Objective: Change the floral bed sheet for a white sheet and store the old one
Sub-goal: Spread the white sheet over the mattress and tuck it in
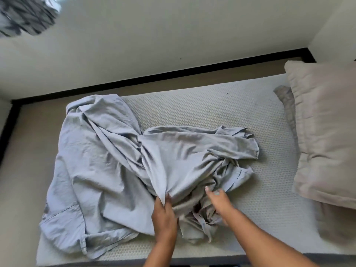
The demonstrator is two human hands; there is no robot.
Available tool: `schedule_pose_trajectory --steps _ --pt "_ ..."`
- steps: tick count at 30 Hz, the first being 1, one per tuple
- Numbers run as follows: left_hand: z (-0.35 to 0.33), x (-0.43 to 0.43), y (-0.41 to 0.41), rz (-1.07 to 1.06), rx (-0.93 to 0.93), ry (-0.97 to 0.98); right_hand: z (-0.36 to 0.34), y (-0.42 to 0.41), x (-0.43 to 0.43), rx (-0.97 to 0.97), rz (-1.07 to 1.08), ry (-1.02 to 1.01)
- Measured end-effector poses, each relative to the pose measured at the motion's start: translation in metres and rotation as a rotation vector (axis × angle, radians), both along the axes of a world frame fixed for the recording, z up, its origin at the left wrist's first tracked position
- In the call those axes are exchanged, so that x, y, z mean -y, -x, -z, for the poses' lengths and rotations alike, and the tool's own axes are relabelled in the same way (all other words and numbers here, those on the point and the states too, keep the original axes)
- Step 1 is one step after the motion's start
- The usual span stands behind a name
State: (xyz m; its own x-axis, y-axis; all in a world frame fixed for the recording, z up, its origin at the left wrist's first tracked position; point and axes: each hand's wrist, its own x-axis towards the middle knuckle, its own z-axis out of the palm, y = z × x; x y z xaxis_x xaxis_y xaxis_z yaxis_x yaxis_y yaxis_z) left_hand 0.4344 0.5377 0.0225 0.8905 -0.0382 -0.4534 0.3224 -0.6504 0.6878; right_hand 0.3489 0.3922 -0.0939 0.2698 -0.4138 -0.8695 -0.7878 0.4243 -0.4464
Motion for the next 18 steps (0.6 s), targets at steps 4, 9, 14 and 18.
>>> schedule_pose_trajectory --steps 4,9,14,18 --pt "-0.03 0.002 -0.012 -0.278 -0.051 0.131 0.009 -0.022 0.017 0.097 0.398 -0.269" --pt "-0.06 0.0 -0.03 -0.217 -0.066 0.245 0.013 -0.04 0.015 0.172 0.627 -0.326" --pt "-0.079 -0.011 -0.052 -0.214 0.01 0.18 0.024 -0.001 0.038 0.184 0.742 -0.369" --pt "-0.063 -0.024 -0.058 -0.116 -0.034 -0.108 -0.063 0.039 0.031 0.26 0.715 -0.461"
